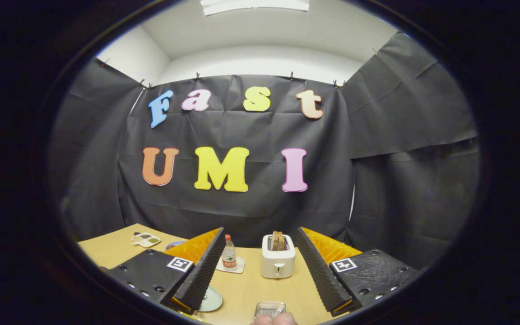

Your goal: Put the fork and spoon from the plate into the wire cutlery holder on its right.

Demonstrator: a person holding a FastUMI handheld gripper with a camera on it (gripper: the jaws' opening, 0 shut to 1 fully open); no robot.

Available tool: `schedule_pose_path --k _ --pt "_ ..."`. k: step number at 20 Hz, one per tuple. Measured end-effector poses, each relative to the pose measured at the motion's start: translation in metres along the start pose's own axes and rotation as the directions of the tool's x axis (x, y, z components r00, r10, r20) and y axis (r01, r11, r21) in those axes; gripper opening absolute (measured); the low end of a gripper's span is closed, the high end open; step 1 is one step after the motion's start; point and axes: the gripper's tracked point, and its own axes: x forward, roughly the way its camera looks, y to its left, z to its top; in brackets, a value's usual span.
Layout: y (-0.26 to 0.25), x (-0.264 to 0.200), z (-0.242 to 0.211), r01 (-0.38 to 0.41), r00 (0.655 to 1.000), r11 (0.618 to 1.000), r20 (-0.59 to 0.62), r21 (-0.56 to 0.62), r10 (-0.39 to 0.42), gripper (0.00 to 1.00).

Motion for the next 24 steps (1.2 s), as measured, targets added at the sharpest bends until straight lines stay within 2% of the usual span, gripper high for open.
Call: schedule_pose_path --k 8,16,21,24 --pt "0.0 0.004 -0.005 -0.004 1.0 1.0 -0.014 -0.002 0.004 0.95" --pt "0.029 0.01 -0.029 -0.074 0.993 0.997 -0.098 -0.024 0.071 0.95" --pt "0.059 0.011 -0.068 -0.133 0.963 0.991 -0.238 -0.022 0.124 0.95" --pt "0.083 0.013 -0.103 -0.169 0.926 0.985 -0.345 -0.018 0.153 0.95"
